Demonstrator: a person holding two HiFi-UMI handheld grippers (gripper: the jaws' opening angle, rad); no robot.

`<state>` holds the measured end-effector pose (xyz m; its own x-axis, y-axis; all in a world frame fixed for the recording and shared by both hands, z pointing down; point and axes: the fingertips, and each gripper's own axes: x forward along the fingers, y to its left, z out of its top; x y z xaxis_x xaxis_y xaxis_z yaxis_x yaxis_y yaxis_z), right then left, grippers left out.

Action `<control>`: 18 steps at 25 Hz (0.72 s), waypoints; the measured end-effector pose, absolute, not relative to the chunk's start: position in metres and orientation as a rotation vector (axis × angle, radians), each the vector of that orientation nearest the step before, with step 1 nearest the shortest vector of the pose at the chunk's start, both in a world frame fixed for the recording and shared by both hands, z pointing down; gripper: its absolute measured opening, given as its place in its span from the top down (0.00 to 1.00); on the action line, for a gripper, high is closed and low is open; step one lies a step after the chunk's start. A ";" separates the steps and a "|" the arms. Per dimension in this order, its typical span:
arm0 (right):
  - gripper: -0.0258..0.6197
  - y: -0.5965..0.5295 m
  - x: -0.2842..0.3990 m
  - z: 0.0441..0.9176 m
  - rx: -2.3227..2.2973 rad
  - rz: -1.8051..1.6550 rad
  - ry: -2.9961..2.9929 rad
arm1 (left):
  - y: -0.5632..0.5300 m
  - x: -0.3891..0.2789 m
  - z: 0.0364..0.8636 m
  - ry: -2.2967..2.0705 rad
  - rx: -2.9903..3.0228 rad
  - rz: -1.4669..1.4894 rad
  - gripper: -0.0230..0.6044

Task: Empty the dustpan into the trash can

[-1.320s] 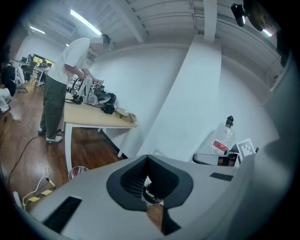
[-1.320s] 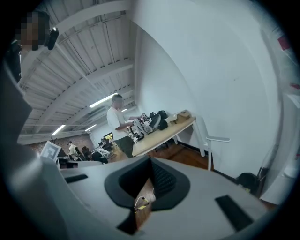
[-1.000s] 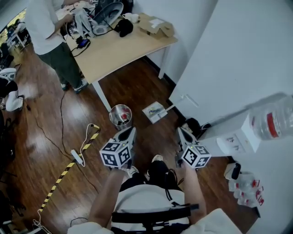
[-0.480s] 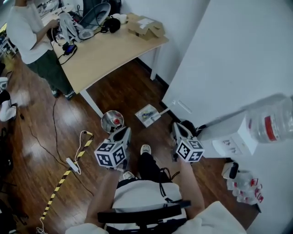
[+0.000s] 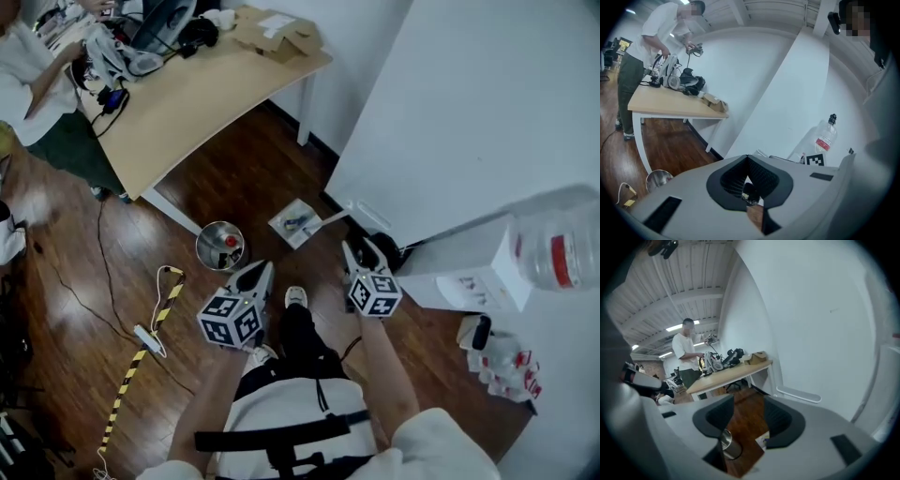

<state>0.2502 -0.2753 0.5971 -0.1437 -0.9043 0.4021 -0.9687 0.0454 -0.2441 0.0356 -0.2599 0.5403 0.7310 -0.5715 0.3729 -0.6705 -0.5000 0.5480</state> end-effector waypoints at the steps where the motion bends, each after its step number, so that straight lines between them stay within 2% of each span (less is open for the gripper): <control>1: 0.59 -0.282 0.258 0.606 1.982 0.685 -2.138 | -0.261 0.042 0.548 -0.920 2.239 0.202 0.98; 10: 0.56 -0.330 0.288 0.686 2.033 0.663 -2.121 | -0.273 0.068 0.609 -0.855 2.211 0.297 0.98; 18: 0.53 -0.376 0.310 0.714 1.988 0.506 -2.229 | -0.288 0.099 0.658 -0.825 2.214 0.314 0.98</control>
